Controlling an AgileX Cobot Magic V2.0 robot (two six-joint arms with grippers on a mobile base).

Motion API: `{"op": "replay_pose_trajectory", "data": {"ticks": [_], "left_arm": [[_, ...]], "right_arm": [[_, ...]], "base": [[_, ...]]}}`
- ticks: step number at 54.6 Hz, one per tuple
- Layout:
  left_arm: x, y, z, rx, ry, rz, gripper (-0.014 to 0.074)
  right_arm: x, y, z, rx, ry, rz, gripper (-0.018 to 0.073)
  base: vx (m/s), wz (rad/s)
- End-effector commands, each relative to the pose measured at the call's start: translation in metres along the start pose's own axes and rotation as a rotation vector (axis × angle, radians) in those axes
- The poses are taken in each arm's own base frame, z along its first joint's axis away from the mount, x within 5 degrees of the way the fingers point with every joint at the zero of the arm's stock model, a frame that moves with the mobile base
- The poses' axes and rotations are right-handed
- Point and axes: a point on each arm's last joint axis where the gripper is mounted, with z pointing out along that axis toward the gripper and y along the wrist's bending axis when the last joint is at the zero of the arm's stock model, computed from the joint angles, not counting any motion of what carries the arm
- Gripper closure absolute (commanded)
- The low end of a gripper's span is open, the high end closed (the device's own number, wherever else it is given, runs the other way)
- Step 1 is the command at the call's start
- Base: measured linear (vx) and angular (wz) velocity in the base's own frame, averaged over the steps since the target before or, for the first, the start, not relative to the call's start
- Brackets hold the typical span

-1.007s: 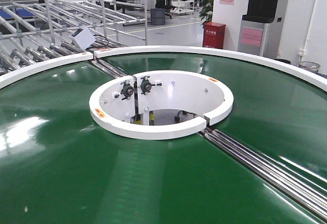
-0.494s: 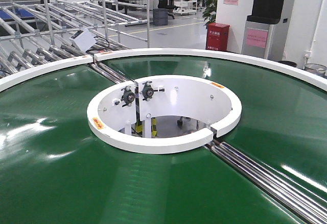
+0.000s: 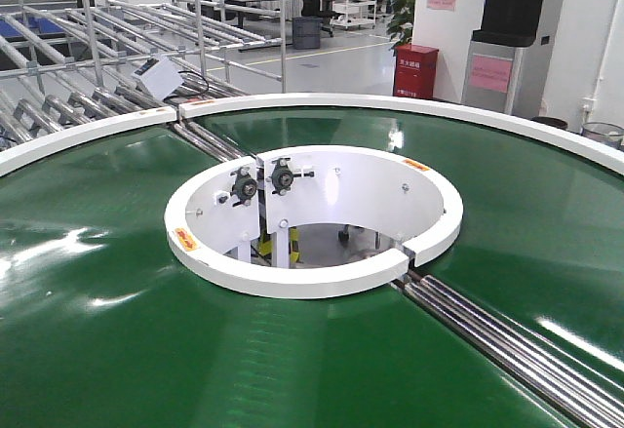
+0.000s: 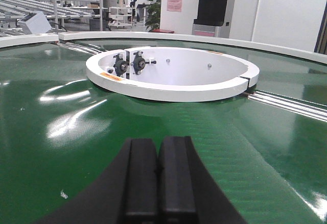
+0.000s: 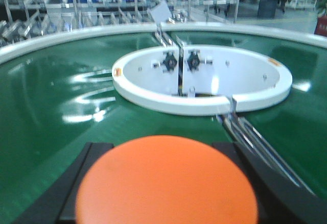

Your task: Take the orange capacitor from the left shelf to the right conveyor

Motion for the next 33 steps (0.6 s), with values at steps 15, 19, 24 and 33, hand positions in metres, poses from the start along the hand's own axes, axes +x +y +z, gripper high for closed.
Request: {"op": "replay_pose_trajectory", "data": {"ticks": [15, 19, 24, 33], "left_arm": [[-0.018, -0.002, -0.003, 0.017, -0.115, -0.01, 0.0603], [-0.018, -0.002, -0.003, 0.017, -0.115, -0.01, 0.0603], [-0.018, -0.002, -0.003, 0.017, -0.115, -0.01, 0.0603], [-0.018, -0.002, -0.003, 0.017, -0.115, -0.01, 0.0603]], "right_arm": [[-0.033, 0.002, -0.003, -0.012, -0.282, -0.033, 0.0567], [-0.038, 0.002, -0.005, -0.019, -0.345, -0.034, 0.0567], [-0.042, 0.003, -0.005, -0.025, -0.381, -0.032, 0.0567], [-0.048, 0.008, 0.035, -0.035, -0.372, -0.143, 0.0567]], "base": [[0.0, 0.0], [0.0, 0.0], [0.0, 0.0], [0.0, 0.0]]}}
